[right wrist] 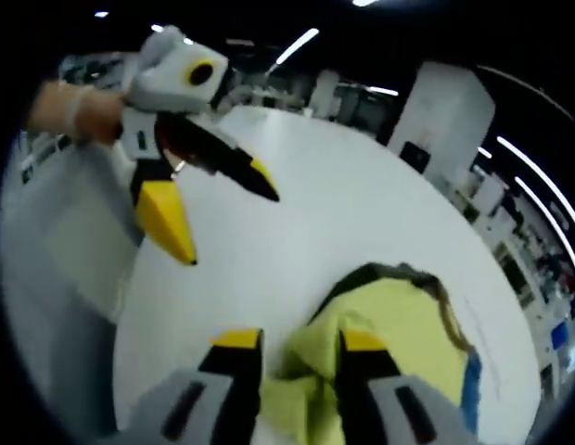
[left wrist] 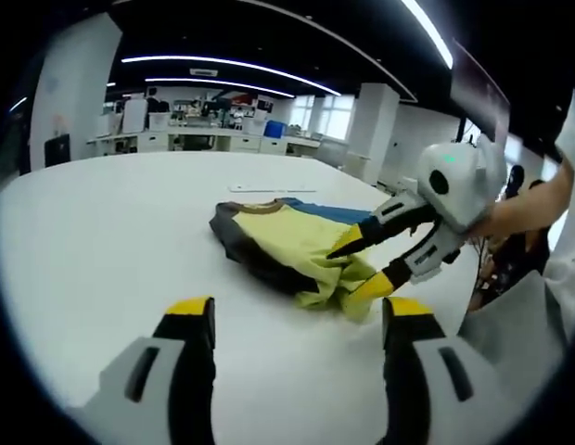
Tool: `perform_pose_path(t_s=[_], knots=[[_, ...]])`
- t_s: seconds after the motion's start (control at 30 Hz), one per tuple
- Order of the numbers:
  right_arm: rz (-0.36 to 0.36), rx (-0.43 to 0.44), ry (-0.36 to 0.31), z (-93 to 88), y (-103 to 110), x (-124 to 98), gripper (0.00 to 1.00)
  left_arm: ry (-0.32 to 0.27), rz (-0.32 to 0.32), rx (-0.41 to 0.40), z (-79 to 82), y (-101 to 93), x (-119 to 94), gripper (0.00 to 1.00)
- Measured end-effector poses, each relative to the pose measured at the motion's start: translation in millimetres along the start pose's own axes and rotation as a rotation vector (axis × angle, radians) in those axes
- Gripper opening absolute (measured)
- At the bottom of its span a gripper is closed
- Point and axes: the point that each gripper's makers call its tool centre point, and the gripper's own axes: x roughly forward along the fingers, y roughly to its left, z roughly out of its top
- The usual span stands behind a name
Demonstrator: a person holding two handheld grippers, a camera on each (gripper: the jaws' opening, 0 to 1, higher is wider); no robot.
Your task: Fold the garment on the visible template until the final outline fits inside the template.
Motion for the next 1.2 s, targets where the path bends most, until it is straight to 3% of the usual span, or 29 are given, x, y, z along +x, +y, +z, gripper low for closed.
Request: perform_pose_path(t_s=[0.07,0.17,0.23,0.27,0.33,0.43,0.57,0.9,1.2], knots=[[0.005,0.009,0.031,-8.3,2.7,7.3,0.36,0.003,0.003,-0.002,-1.8,1.2,-0.4,0.70],[-0.066,-0.083,0.074,-17.1,-5.7,10.1,0.19,0.000,0.003,-0.008,-2.2,0.4,-0.4,0.70],[-0.061,-0.047,0.059,-16.7,-3.4,12.1,0.18,0.002,0.003,-0.008,-3.4,0.4,-0.2,0.70],[-0.061,-0.029,0.067,-18.5,-3.4,12.6,0.13,0.003,0.002,-0.009,-3.8,-0.4,-0.4,0.70],[-0.113,-0.077,0.057,-17.0,-12.9,9.1,0.00,0.003,0.002,-0.011,-4.0,-0.9,-0.5,0.70],[-0.100,0.003,0.035,-14.2,-12.0,2.1,0.00,0.002,0.003,-0.013,-4.2,-0.9,-1.5,0.70],[-0.120,0.025,0.002,-6.6,-21.9,-11.8,0.00,0.006,0.001,-0.013,-6.0,-0.4,-2.0,0.70],[-0.186,0.128,-0.085,12.5,-68.1,-45.6,0.00,-0.001,-0.010,-0.014,-2.7,-0.9,1.1,0.70],[-0.253,0.215,-0.079,-10.2,-116.1,-56.5,0.00,0.004,-0.021,-0.011,-3.4,-1.6,2.6,0.70]])
